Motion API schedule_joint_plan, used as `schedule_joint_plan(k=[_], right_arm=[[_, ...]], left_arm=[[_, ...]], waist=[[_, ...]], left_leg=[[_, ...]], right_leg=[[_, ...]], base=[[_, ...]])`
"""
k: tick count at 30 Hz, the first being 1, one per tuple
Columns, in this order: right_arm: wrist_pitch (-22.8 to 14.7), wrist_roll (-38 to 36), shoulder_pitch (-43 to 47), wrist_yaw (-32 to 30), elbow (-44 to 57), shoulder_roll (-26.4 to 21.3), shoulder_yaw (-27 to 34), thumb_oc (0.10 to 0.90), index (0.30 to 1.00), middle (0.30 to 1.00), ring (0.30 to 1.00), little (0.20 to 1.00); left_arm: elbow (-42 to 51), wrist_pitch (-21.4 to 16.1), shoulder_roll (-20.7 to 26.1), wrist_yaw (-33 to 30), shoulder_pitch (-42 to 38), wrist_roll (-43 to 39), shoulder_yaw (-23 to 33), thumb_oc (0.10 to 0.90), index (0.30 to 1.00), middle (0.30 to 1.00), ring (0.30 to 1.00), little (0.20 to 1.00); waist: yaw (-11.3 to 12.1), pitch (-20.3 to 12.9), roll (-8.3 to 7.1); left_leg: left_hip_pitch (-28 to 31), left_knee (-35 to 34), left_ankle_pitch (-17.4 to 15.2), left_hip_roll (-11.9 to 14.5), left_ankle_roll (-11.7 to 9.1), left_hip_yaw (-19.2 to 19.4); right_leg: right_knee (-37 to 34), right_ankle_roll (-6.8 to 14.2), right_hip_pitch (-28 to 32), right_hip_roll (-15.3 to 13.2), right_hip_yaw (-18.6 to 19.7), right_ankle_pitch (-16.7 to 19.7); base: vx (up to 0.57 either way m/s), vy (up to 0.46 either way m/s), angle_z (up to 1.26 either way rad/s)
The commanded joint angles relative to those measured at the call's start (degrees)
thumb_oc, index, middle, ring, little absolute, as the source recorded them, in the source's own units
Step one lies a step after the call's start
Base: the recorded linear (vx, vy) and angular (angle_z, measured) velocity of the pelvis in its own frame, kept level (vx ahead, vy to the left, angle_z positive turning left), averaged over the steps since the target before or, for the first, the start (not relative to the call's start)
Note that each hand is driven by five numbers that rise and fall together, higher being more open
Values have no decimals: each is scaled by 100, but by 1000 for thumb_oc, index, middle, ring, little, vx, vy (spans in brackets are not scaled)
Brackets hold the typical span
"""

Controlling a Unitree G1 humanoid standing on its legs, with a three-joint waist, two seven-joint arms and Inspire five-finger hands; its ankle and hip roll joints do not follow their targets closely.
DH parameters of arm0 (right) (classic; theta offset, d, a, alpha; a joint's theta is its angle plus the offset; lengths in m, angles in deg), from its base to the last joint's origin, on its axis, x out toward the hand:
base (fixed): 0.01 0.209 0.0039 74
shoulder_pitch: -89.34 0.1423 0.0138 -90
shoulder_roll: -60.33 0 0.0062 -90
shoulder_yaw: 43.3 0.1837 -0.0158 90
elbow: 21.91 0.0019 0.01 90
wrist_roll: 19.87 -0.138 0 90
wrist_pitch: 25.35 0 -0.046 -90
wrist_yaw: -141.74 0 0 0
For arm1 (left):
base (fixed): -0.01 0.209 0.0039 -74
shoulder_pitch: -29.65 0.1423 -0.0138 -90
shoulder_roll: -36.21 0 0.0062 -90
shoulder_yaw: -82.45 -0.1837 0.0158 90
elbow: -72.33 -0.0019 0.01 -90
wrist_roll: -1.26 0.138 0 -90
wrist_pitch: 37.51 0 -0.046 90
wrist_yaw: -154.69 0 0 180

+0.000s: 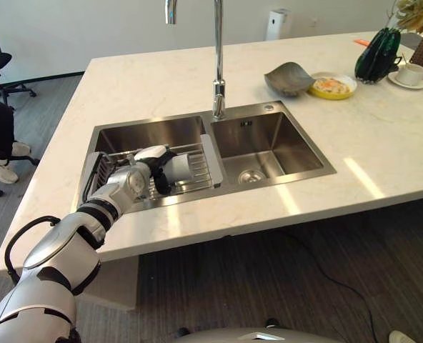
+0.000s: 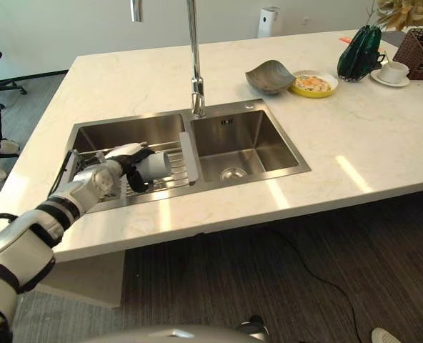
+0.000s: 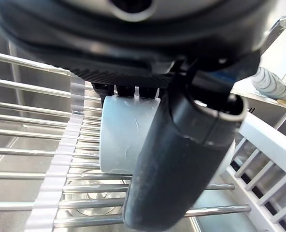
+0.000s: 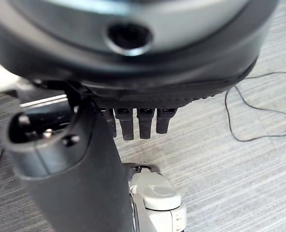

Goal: Place the dishes in the dishwasher.

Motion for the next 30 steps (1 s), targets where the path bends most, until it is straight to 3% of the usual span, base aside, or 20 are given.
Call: schedule_joint_plan(k=[1,4,5,6,7,8,19,20,24,30], right_arm=[[-57,-196,273,-63,-255,-297,-235,800,900,900,900,900],[-75,-184,290,-69,-242,-306,-250,800,900,900,900,900],[-85,-185,290,-83,-247,-303,-251,800,900,900,900,900],[-86,-185,288,-83,-247,-302,-250,800,900,900,900,900],[-93,-175,285,-91,-245,-309,-253,800,900,900,900,900],[-105,-177,296,-102,-239,-307,-267,800,900,900,900,900],[-183,-182,287,-160,-155,-318,-252,800,900,900,900,900],[-220,-189,269,-180,-118,-335,-201,800,900,900,900,900],[-264,-198,228,-206,-70,-291,-148,800,900,900,900,900],[-328,-141,52,-263,-13,-138,-88,800,900,900,900,900]], left_arm=[[-853,-142,-108,-173,-1660,584,36,800,900,900,900,900],[-886,-164,-183,-160,-1627,872,-99,800,900,900,900,900],[-916,-160,-220,-171,-1616,937,-117,728,792,792,792,792],[-920,-161,-224,-174,-1616,940,-118,579,568,568,568,568],[-922,-162,-251,-177,-1604,1009,-136,469,404,404,404,404],[-966,-160,-314,-206,-1602,1050,-150,400,300,300,300,300],[-533,-282,-356,-442,-1636,1337,-246,400,300,300,300,300],[-47,-399,-175,-582,-1706,1512,-341,400,300,300,300,300],[384,-470,68,-776,-1574,1587,-250,400,300,300,300,300],[1443,-523,672,-1367,-1278,1740,252,400,300,300,300,300]], waist=[[124,130,156],[116,134,139],[114,136,135],[115,136,135],[111,139,124],[105,144,115],[104,152,83],[119,144,80],[137,124,65],[264,45,-17]], left_leg=[[280,32,-559,102,-168,-230],[280,32,-567,107,-165,-224],[279,32,-569,109,-165,-224],[279,32,-569,109,-165,-224],[279,32,-572,112,-164,-223],[280,32,-573,115,-162,-223],[280,32,-587,138,-164,-233],[287,32,-589,143,-175,-249],[299,32,-590,155,-188,-272],[298,32,-568,204,-230,-375]], right_leg=[[54,546,-265,-350,-399,201],[54,546,-271,-345,-382,197],[54,546,-271,-345,-382,197],[54,546,-271,-345,-382,197],[54,546,-270,-343,-372,195],[54,546,-271,-338,-367,187],[54,546,-238,-333,-400,165],[54,546,-221,-335,-430,163],[54,546,-190,-331,-476,151],[73,546,-40,-319,-663,82]], base=[[1,-3,-5],[2,-1,-3],[0,0,0],[0,0,0],[-6,0,-3],[-7,-3,-4],[-1,0,0],[0,0,0],[0,0,0],[-6,-8,9]])
